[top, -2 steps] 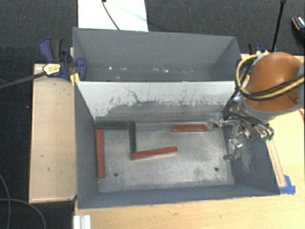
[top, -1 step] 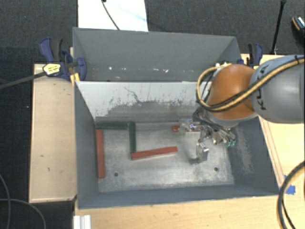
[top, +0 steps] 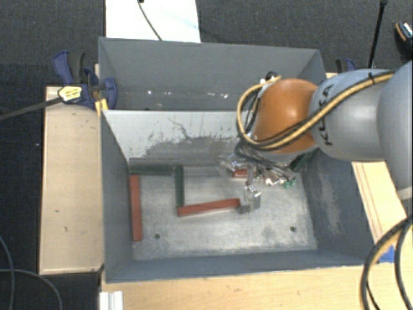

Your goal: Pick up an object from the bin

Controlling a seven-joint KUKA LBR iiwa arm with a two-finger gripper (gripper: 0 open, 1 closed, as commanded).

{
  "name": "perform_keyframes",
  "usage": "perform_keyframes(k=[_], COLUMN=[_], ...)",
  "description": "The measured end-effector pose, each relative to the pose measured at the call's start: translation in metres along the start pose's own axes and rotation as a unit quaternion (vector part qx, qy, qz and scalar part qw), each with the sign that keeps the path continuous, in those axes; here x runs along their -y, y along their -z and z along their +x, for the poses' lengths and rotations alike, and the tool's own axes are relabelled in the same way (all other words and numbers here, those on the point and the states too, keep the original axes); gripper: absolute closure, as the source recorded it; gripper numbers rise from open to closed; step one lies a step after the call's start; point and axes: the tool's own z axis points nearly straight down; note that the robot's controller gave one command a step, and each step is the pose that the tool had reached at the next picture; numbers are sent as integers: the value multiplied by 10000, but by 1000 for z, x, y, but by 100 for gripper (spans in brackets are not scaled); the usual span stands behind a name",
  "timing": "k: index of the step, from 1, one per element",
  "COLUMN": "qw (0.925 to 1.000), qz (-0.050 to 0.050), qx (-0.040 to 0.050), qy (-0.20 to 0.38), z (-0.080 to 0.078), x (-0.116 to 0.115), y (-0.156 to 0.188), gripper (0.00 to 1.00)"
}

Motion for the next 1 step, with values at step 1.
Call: perform_keyframes(k=[1], qw=[9950], qz=[-11], qx=[-30], qy=[-997], z=[5], x=[-48], y=[0], gripper=[0])
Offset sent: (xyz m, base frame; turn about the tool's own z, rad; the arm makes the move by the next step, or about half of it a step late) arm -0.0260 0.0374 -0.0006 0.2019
